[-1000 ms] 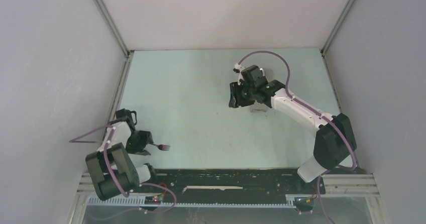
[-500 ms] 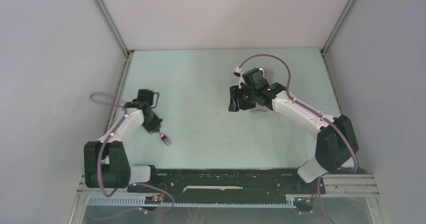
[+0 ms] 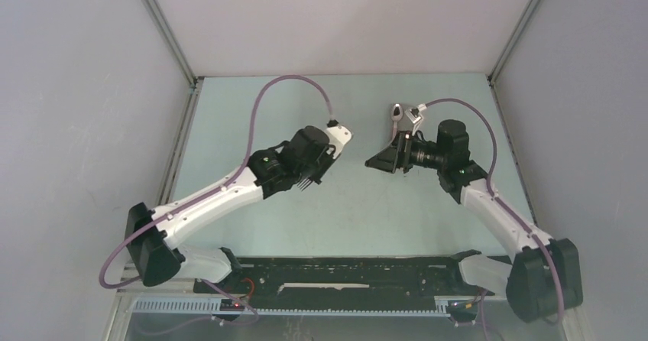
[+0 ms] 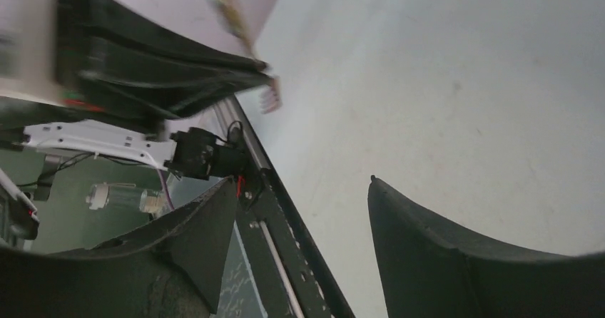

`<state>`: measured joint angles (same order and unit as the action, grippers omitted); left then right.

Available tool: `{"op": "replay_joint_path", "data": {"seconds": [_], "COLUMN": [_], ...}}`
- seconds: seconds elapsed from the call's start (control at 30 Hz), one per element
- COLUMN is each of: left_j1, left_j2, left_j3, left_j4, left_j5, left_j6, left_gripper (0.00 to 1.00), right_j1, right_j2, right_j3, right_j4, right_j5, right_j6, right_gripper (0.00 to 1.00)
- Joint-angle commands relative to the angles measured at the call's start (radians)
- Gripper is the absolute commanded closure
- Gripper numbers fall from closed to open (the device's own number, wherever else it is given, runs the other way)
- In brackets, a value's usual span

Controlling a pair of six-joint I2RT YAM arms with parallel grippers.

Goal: Fold the napkin into a case and place the utensils inside
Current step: Pick up the fork from the corner of the board, then pass from the left arm to the right

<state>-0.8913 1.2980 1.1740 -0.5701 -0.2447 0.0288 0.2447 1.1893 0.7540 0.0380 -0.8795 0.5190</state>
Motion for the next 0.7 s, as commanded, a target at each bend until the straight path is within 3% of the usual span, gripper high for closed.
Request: {"op": "replay_joint_path", "data": {"seconds": [0.0,0.17,0.33,0.4,0.47,0.5,0.57,0.67], "left_j1": [-0.052,-0.093,-0.123,-0.131,-0.135,-0.134,-0.113,0.057], "left_j2": [0.053,0.089,0.093,0.093,0.084,0.076,0.044,-0.1], "left_j3": [0.053,0.071,0.072,0.07,0.066,0.063,0.041,-0.05], "left_j4": [0.003,0.005,0.003,0.003,0.003,-0.001,-0.001,0.049], "left_j5": [-0.001,0.017,0.015,0.017,0.003,-0.023,-0.081,0.13], "left_j6": [0.113,0.122,0.124,0.12,0.105,0.087,0.014,-0.207], "left_gripper": [1.0,1.0,1.0,1.0,1.0,0.89,0.55,0.39], "right_j1": [0.051,0.126,0.158,0.169,0.171,0.166,0.143,0.089], "right_j2": [-0.076,0.01,0.127,0.164,0.192,0.197,0.191,0.152], "right_j3": [-0.051,-0.051,-0.051,-0.051,-0.052,-0.054,-0.079,-0.111], "right_j4": [0.246,0.339,0.521,0.574,0.595,0.594,0.63,0.674], "right_j5": [0.029,0.082,0.075,0.073,0.064,0.062,0.062,0.045], "right_j6": [0.134,0.233,0.369,0.398,0.416,0.422,0.446,0.465], "right_gripper": [0.25,0.3,0.51,0.67,0.94,1.0,1.0,1.0]}}
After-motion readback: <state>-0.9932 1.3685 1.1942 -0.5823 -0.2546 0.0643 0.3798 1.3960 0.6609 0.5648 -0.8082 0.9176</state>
